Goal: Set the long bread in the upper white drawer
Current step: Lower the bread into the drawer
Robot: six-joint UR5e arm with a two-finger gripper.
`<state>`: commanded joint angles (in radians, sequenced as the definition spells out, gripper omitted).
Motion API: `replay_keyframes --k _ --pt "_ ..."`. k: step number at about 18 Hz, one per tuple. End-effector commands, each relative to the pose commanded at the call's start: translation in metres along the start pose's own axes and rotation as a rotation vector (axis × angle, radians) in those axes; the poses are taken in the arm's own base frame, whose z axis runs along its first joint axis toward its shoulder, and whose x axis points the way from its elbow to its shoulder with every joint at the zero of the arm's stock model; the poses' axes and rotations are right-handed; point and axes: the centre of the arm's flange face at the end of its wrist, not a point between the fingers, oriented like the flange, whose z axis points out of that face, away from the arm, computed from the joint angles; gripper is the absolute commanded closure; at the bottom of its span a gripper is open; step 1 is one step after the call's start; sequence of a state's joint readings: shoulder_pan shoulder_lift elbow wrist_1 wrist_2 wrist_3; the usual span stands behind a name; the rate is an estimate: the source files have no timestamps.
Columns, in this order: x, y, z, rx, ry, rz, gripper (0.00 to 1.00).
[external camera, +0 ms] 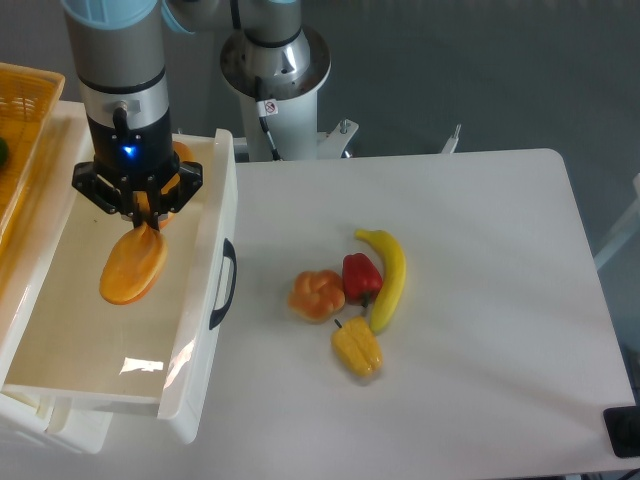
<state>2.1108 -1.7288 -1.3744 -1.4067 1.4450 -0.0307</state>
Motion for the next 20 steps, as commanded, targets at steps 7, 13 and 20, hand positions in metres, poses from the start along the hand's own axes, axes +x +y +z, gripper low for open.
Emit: replay_keyframes --k 7,13,20 --pt "-0.0006 0.0006 -0.0002 0.000 -0.006 0.002 0.65" --pt "-0.0009 0.0002 0.0007 -0.001 -0.008 0.006 0.63" --pt "-0.0004 -0.0003 -0.0030 0.014 -0.007 0.012 0.59"
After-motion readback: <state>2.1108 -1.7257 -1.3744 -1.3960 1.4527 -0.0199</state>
